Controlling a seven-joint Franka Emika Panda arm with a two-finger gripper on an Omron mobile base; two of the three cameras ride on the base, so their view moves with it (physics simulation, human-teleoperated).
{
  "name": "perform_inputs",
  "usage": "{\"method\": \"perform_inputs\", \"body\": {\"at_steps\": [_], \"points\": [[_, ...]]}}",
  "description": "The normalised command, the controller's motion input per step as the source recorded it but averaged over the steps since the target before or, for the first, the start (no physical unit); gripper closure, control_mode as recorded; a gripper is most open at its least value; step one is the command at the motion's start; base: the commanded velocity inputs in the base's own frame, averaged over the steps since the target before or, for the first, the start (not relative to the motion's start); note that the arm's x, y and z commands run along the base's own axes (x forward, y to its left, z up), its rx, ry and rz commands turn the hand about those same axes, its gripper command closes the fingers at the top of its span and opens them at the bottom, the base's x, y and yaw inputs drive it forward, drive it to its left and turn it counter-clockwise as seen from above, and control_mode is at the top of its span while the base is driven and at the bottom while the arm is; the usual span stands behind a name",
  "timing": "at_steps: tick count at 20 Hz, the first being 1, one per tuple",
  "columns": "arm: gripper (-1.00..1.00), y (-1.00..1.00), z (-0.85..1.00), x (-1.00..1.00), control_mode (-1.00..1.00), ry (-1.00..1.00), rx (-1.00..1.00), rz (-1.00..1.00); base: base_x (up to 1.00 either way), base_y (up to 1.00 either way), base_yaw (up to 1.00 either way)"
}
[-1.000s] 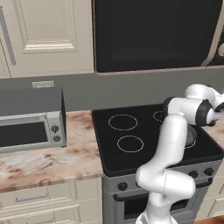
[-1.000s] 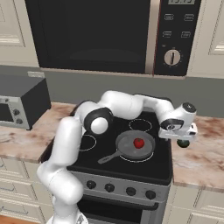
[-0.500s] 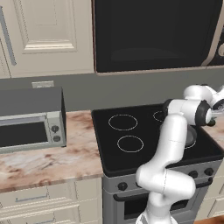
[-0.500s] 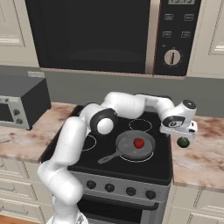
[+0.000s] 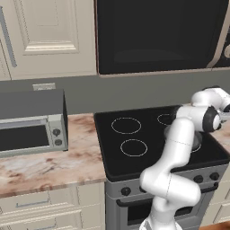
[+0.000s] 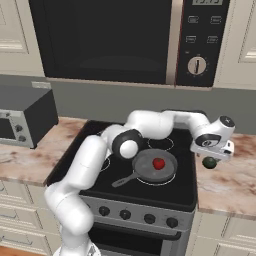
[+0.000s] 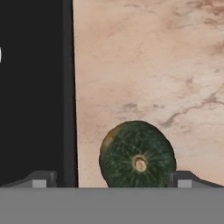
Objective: Put the squash and tomato in the pan. Then turn on the front right burner and set the heat to medium.
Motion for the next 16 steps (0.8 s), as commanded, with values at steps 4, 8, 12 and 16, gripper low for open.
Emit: {"method": "perform_inputs", "body": {"at_steps": [4, 8, 12, 16], "points": [[-1.0, -0.06, -0.01, 0.09, -1.0, 0.01, 0.0, 0.0, 0.0, 0.0, 0.0], [-1.0, 0.0, -0.06, 0.03, -1.0, 0.01, 0.0, 0.0, 0.0, 0.0, 0.0], [-1.0, 0.0, -0.26, 0.0, -1.0, 0.05, 0.0, 0.0, 0.0, 0.0, 0.0], [-1.0, 0.0, -0.45, 0.0, -1.0, 0.09, 0.0, 0.0, 0.0, 0.0, 0.0]]}}
